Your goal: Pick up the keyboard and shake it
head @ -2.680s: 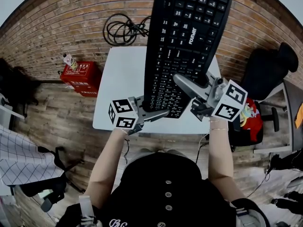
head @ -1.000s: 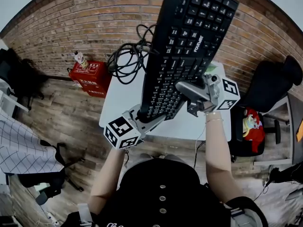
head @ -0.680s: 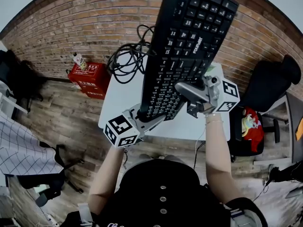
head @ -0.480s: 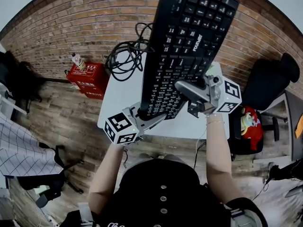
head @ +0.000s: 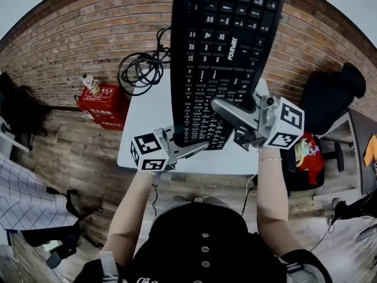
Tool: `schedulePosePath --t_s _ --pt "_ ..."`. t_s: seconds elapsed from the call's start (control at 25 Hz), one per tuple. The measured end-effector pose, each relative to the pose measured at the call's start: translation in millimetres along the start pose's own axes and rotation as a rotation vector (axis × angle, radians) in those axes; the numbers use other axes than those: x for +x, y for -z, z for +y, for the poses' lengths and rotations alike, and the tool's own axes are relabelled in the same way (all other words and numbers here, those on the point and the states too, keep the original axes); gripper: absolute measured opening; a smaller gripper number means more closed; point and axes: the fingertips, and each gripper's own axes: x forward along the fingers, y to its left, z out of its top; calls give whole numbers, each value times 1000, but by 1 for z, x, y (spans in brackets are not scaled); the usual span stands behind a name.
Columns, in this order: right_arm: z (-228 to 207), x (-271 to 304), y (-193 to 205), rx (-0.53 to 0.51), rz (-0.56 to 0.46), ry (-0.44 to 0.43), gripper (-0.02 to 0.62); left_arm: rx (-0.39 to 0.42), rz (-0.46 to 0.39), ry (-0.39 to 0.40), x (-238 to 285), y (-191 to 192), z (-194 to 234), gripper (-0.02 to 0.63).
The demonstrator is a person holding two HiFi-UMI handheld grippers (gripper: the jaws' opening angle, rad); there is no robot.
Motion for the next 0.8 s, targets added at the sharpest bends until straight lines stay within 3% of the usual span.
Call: schedulePosePath --t_s 0.32,0.8 --pt "-9 -4 -12 -67 116 163 106 -32 -99 154 25 -13 -1 91" --pt "-13 -11 -8 -69 193 361 104 -82 -137 374 38 -10 -11 91"
